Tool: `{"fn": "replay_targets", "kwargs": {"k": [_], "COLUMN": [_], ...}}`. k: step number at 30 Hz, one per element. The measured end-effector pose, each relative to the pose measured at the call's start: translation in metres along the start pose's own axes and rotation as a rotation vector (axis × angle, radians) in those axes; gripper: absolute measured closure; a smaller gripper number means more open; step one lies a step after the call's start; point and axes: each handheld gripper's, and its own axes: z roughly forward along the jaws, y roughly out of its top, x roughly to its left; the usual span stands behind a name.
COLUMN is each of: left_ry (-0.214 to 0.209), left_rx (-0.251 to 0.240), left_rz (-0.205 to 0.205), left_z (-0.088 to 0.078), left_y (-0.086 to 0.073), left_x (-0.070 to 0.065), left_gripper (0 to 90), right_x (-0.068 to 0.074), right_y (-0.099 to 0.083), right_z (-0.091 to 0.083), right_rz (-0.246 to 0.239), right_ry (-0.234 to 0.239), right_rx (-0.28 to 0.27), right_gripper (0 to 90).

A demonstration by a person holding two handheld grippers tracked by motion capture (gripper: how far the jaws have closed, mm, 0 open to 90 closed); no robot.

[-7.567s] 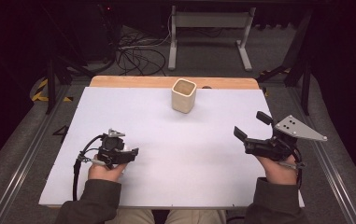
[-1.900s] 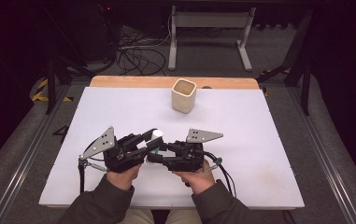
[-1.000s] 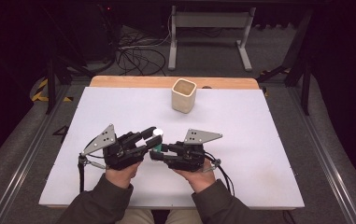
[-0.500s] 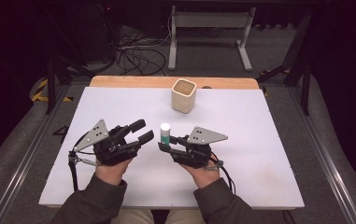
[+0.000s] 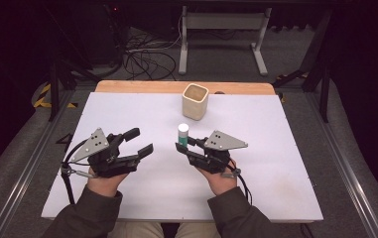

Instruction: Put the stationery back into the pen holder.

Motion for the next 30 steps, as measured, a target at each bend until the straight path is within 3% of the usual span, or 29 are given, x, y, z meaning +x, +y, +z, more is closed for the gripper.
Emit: {"fn": "replay_targets", "kwargs": {"k": [7, 14, 30], "left_ry": [0.085, 0.125, 0.153], "left_rx": [0.016, 0.041, 0.067], "left_rz": [0.031, 0.042, -0.001], "left_z": [-0.015, -0.020, -0.026], "left_y": [-0.004, -0.011, -0.022], "left_x": [0.006, 0.011, 0.025], "left_gripper": [23.3, 19.6, 16.0], "right_x": [-0.007, -0.021, -0.052], "right_y": [0.002, 0.006, 0.010], "right_z": [0.002, 0.003, 0.013], "right_rz": [-0.014, -0.005, 0.020], "right_ry": [-0.044, -0.101, -0.165], "right_rx": [0.004, -0.012, -0.016], "right_gripper": [66.2, 66.2, 66.1]}}
